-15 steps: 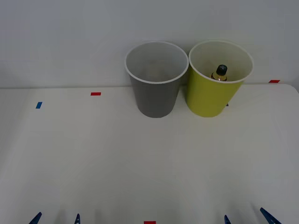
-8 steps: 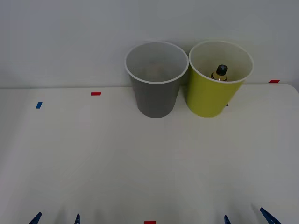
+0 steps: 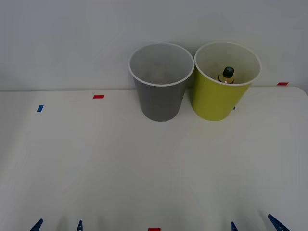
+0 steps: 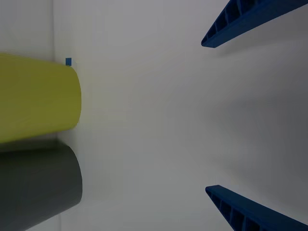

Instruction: Put cans in the gray bin and PET bottles in the light green bin.

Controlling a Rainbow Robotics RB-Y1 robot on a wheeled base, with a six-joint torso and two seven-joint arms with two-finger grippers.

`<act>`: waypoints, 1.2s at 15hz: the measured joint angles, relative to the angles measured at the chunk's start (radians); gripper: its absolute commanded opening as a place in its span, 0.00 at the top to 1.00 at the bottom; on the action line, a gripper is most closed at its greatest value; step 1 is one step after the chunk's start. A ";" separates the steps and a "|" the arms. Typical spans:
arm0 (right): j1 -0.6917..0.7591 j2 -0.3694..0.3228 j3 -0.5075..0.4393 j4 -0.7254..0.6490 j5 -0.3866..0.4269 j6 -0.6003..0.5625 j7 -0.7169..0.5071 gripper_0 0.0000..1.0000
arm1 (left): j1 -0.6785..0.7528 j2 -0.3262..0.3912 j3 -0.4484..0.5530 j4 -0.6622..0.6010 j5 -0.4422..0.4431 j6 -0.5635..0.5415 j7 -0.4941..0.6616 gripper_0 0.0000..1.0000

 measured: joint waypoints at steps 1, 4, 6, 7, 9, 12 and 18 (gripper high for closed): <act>0.000 0.000 0.000 0.000 0.000 0.000 0.000 0.00 | 0.000 0.000 0.000 0.000 0.000 0.000 0.000 0.00; 0.000 0.000 0.000 0.000 0.000 0.000 0.000 0.00 | 0.000 0.000 0.000 0.000 0.000 0.000 0.000 0.00; 0.000 0.000 0.000 0.000 0.000 0.000 0.000 0.00 | 0.000 0.000 0.000 0.000 0.000 0.000 0.000 0.00; 0.000 0.000 0.000 0.000 0.000 0.000 0.000 0.00 | 0.000 0.000 0.000 0.000 0.000 0.000 0.000 0.00; 0.000 0.000 0.000 0.000 0.000 0.000 0.000 0.00 | 0.000 0.000 0.000 0.000 0.000 0.000 0.000 0.00; 0.000 0.000 0.000 0.000 0.000 0.000 0.000 0.00 | 0.000 0.000 0.000 0.000 0.000 0.000 0.000 0.00; 0.000 0.000 0.000 0.000 0.000 0.000 0.000 0.00 | 0.000 0.000 0.000 0.000 0.000 0.000 0.000 0.00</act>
